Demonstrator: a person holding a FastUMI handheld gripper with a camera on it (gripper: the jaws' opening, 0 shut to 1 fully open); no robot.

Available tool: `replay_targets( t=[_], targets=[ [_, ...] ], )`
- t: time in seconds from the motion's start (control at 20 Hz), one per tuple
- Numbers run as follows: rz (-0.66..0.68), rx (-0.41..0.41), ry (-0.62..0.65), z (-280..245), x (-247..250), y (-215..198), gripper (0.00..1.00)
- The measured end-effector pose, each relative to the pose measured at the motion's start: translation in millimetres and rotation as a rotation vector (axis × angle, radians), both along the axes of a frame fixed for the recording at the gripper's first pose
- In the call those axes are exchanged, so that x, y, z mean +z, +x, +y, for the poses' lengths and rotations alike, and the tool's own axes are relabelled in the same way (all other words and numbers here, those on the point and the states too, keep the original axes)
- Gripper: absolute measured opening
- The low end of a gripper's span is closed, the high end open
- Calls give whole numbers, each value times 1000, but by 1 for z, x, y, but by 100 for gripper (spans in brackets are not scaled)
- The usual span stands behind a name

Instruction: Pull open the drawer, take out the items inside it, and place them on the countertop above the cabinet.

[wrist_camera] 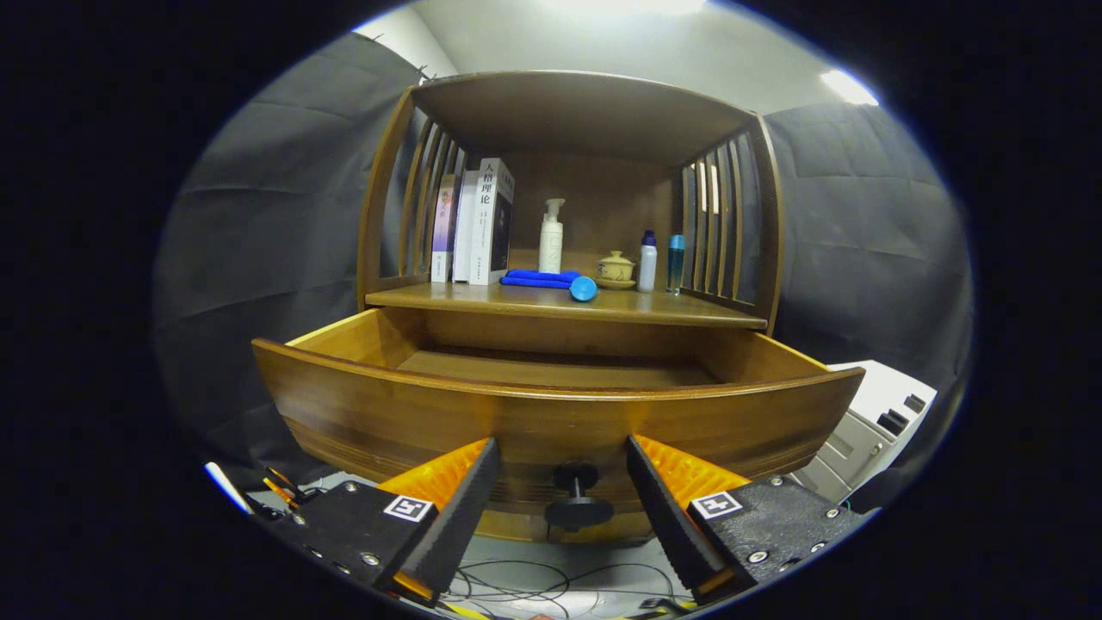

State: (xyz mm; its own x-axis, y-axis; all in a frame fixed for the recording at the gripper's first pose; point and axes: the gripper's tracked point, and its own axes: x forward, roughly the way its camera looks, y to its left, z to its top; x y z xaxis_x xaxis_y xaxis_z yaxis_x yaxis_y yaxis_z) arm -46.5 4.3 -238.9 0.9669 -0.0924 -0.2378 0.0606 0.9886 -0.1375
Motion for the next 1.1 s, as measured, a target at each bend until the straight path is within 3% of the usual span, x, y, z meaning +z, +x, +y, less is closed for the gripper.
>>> replay_targets(
  t=[0.25, 0.75, 1.1],
  targets=[
    [-13, -26, -8, 5, 2, 43, 94],
    [-60, 12, -32, -6, -10, 142, 93],
    [-88, 50, -146, -9, -11, 153, 94]
  ],
)
